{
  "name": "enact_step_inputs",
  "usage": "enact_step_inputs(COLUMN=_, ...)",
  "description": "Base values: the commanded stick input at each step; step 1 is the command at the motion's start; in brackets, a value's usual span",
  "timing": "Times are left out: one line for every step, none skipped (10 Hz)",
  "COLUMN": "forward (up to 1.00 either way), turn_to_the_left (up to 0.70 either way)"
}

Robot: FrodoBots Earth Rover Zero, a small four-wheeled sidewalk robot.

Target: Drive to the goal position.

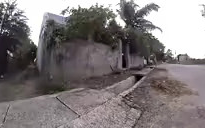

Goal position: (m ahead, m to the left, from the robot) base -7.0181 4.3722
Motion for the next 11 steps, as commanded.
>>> enact_step_inputs(forward=0.00, turn_to_the_left=0.45)
enact_step_inputs(forward=0.58, turn_to_the_left=0.30)
enact_step_inputs(forward=0.70, turn_to_the_left=0.27)
enact_step_inputs(forward=0.70, turn_to_the_left=0.27)
enact_step_inputs(forward=0.70, turn_to_the_left=0.27)
enact_step_inputs(forward=0.70, turn_to_the_left=0.27)
enact_step_inputs(forward=0.70, turn_to_the_left=0.27)
enact_step_inputs(forward=0.70, turn_to_the_left=0.27)
enact_step_inputs(forward=0.70, turn_to_the_left=0.27)
enact_step_inputs(forward=0.70, turn_to_the_left=0.27)
enact_step_inputs(forward=0.70, turn_to_the_left=0.27)
